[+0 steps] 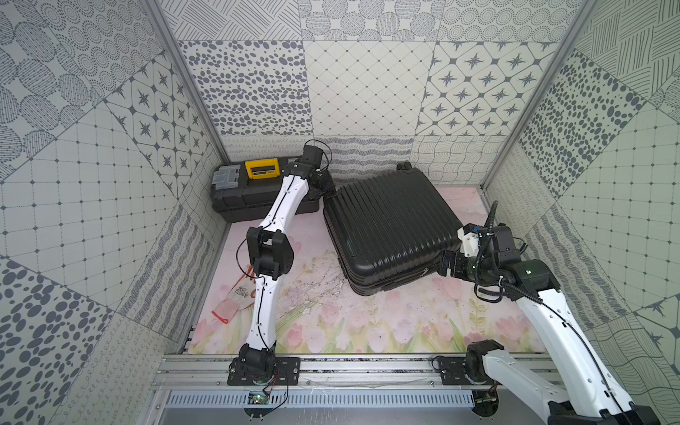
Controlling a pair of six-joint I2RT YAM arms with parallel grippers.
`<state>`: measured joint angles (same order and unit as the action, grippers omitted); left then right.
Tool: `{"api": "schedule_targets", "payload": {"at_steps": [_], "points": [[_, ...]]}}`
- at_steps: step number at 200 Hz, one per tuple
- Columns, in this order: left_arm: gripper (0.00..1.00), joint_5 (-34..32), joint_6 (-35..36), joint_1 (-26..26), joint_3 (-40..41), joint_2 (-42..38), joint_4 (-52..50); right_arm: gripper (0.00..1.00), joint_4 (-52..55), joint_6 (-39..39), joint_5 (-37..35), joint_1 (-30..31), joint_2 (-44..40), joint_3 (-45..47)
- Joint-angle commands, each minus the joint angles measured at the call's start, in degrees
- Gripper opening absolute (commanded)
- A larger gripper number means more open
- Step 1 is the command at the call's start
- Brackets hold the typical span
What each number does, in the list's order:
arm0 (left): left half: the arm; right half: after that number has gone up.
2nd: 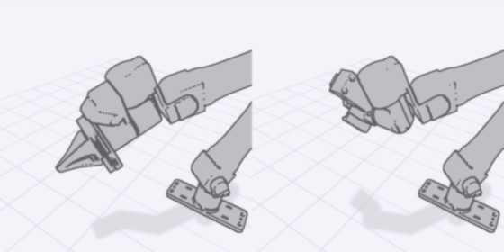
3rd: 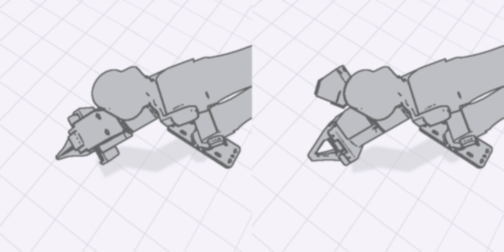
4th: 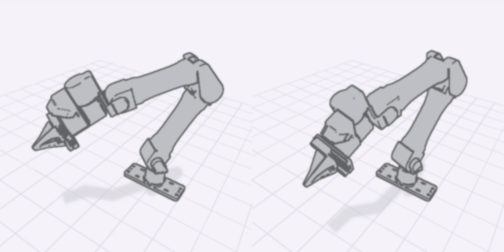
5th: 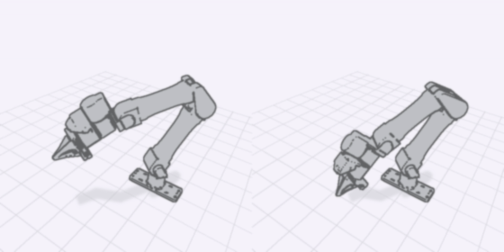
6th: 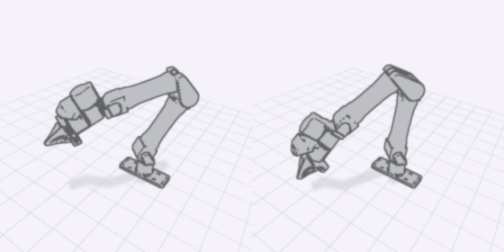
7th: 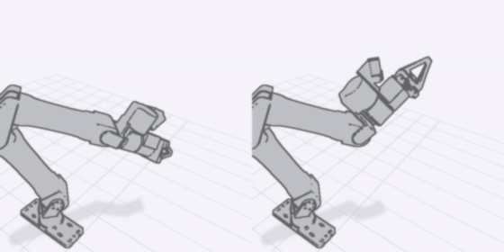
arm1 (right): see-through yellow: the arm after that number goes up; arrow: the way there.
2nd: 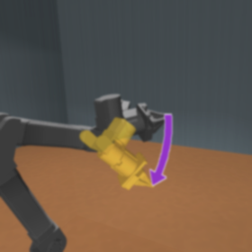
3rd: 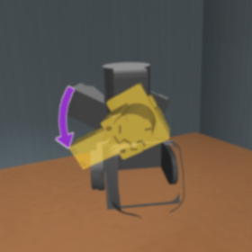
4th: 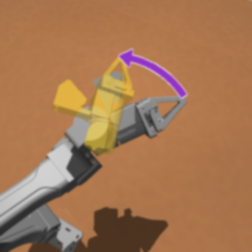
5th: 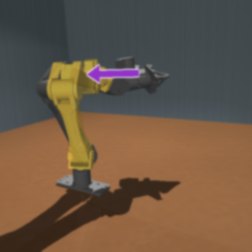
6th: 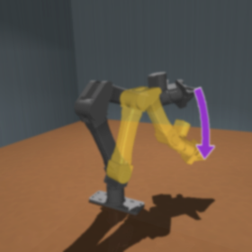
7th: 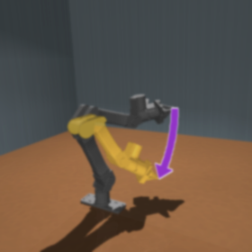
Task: Close the suitcase zippers
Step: Adjust the suitcase at the center of the board.
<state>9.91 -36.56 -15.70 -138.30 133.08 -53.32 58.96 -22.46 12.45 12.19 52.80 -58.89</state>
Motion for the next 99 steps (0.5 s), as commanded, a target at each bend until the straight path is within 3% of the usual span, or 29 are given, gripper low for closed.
{"api": "schedule_targets", "payload": {"at_steps": [1,50,99], "points": [[0.00,5.2,-1.4,-0.2,12.1,-8.6,-4.6,0.98,-5.8,-3.2,2.1,0.2,-0.9,1.9],[0.01,7.4,-11.0,-3.6,36.0,-26.5,4.4,0.98,-17.9,-7.9,13.1,-3.1,0.6,3.5],[0.03,2.2,-22.6,-8.5,57.2,-45.7,6.7,0.98,-10.2,-2.4,13.7,-9.6,4.3,3.5]]}}
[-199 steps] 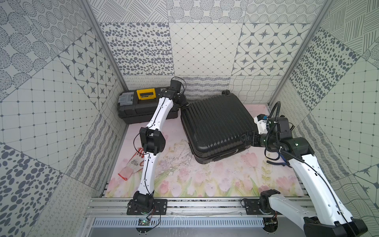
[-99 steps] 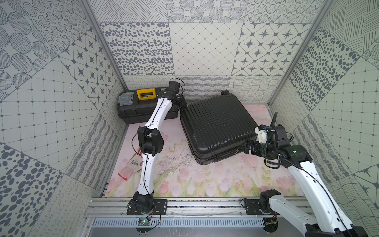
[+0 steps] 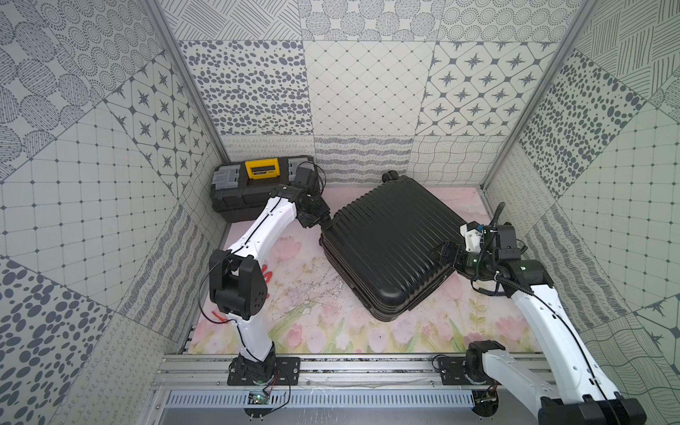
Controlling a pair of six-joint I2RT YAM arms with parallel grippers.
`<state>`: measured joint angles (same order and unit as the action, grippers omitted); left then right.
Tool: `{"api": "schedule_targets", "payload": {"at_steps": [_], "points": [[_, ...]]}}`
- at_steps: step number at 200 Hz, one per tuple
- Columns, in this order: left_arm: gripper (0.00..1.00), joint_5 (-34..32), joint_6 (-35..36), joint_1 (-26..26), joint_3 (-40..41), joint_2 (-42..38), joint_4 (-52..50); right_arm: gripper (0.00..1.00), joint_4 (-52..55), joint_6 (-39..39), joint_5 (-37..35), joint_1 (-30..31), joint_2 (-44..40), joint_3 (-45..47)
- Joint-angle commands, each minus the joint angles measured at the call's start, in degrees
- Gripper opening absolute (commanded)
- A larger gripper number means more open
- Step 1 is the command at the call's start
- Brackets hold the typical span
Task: Close the suitcase zippers
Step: Adjust the suitcase at the center of the board.
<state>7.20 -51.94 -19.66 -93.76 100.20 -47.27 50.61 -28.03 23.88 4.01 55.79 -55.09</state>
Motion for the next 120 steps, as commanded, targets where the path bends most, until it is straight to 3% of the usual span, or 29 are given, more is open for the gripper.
{"api": "schedule_targets", "payload": {"at_steps": [1,40,68,87,120], "points": [[0.03,4.8,-7.6,-4.6,13.1,-13.2,0.6,0.98,-1.8,3.3,2.3,-1.5,1.5,-0.4],[0.05,1.3,-23.0,-13.1,28.9,-27.2,3.1,0.97,-2.2,12.5,6.7,-2.8,10.9,-6.6],[0.10,-4.4,-33.0,-21.7,34.5,-31.9,2.8,0.96,-2.5,17.6,6.5,-4.1,16.6,-11.5],[0.22,-6.7,-37.5,-25.2,37.0,-33.0,3.9,0.95,-6.9,18.0,9.6,-4.5,19.2,-12.9],[0.44,-10.9,-37.8,-25.6,37.6,-34.2,0.2,0.94,-6.5,19.8,12.2,-4.5,24.1,-17.0]]}}
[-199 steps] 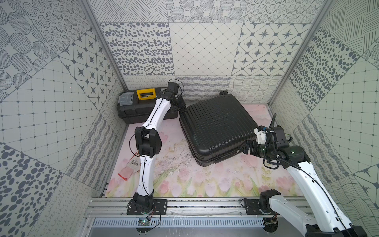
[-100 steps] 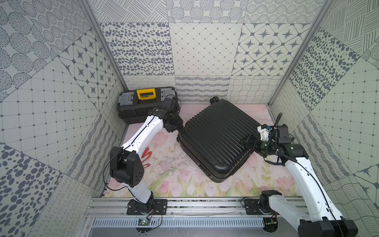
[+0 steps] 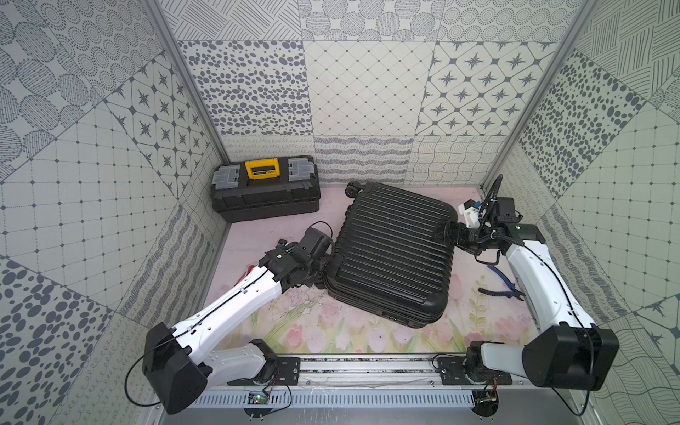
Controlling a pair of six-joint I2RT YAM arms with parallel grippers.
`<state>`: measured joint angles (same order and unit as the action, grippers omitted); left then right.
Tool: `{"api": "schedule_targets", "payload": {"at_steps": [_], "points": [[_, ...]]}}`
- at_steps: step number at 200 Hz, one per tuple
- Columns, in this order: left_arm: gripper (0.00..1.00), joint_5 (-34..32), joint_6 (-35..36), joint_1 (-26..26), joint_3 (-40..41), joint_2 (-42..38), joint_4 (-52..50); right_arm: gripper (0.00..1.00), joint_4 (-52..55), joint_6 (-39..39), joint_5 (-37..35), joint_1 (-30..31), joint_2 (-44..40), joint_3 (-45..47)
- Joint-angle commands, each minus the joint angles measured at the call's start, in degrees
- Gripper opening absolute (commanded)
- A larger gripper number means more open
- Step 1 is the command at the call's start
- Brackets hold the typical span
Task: Close the suitcase zippers
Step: Adjust the suitcase at the center of the board.
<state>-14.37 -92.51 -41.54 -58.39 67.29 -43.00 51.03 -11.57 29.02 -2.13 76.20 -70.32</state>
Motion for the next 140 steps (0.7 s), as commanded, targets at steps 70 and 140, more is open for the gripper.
{"api": "schedule_targets", "payload": {"at_steps": [70,140], "points": [[0.98,-2.0,15.6,-1.8,-6.3,-6.7,-22.5,0.96,-5.1,4.4,5.7,2.5,0.4,-0.3],[0.98,1.1,93.1,-1.8,-17.2,-12.2,-26.1,0.98,1.5,14.2,6.8,1.6,-0.4,-4.6]]}}
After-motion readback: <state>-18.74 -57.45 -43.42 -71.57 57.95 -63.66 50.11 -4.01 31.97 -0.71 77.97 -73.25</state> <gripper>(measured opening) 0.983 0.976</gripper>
